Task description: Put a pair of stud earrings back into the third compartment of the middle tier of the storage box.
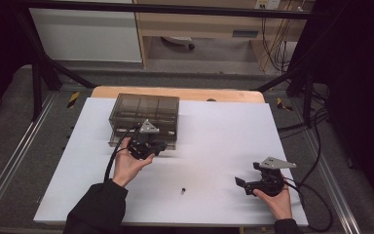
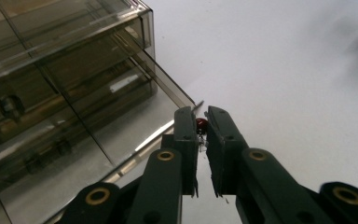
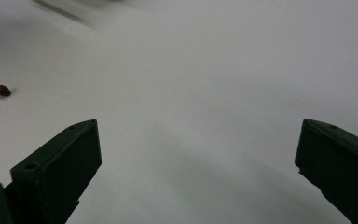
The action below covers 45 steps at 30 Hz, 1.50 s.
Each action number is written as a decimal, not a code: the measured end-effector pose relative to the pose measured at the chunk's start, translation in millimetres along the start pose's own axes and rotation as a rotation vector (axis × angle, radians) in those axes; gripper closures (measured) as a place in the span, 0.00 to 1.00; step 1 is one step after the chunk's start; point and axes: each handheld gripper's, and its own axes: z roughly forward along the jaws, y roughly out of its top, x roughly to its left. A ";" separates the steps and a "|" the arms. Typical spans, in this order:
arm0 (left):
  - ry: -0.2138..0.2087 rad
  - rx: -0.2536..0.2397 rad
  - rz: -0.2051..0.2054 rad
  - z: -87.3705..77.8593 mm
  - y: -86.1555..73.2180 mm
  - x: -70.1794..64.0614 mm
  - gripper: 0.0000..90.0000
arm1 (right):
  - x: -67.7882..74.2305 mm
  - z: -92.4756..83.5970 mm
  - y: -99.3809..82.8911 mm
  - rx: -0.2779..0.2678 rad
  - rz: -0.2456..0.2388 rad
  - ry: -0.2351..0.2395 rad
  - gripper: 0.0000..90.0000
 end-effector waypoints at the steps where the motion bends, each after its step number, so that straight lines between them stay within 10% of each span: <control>1: 0.005 0.000 -0.001 1.0 1.9 1.9 0.91 | 0.0 0.0 0.0 -0.001 -0.001 0.000 0.01; 29: 0.095 0.043 -0.026 43.0 3.8 28.2 0.90 | 0.0 0.5 -0.2 -0.001 -0.001 0.002 0.01; 45: 0.096 0.016 -0.002 23.6 1.1 21.3 0.67 | 0.0 -0.8 0.1 -0.010 0.002 0.003 0.01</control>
